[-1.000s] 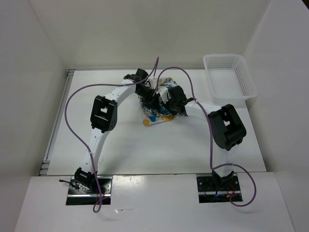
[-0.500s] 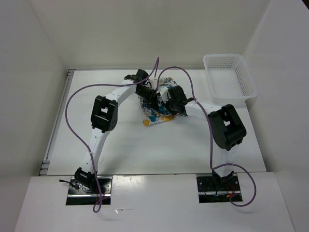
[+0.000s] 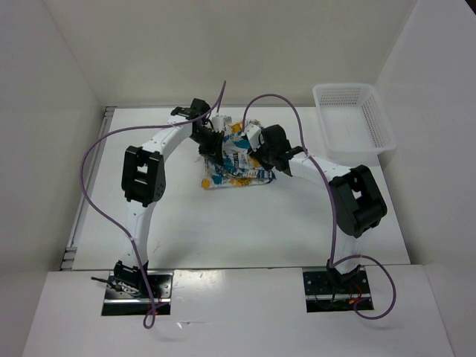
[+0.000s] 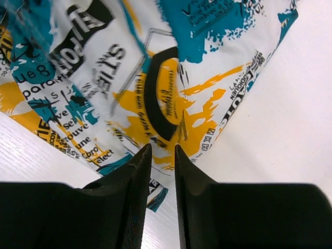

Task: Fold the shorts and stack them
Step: Fold the shorts

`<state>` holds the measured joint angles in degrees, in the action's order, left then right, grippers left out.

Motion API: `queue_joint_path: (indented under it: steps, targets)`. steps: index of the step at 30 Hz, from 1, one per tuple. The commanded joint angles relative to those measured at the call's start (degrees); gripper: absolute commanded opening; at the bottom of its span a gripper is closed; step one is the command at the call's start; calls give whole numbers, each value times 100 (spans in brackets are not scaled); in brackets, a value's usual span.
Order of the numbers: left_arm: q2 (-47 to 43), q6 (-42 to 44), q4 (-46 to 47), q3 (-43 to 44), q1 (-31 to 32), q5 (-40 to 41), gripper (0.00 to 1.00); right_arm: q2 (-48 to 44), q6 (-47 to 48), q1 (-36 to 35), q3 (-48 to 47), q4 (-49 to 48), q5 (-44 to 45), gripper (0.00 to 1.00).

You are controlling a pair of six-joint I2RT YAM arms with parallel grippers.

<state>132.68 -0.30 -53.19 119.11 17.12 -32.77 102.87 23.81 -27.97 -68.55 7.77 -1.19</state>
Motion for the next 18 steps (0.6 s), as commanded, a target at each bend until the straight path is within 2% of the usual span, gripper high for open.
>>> queue_joint_path:
  steps: [1,2,5,8,10,13,18]
  targets:
    - [20,30,-306,-301,54,604,0,-259,141,2,-27,-135,-48,30]
    - [82,30,-306,-388,54,919,0,-259,141,2,52,-135,-48,30]
    - [135,30,-306,-555,1,1079,1,-189,141,2,185,-135,-109,31]
    - [135,30,-192,-704,1,1133,8,-118,141,2,325,-135,-224,34]
    - [74,30,-139,-705,1,1133,15,-66,141,2,386,-135,-294,34]
    - [-93,30,-86,-705,1,1063,35,-65,202,2,387,-135,-294,34]
    - [-436,30,-86,-705,-60,958,54,-337,203,2,159,-135,-5,34]
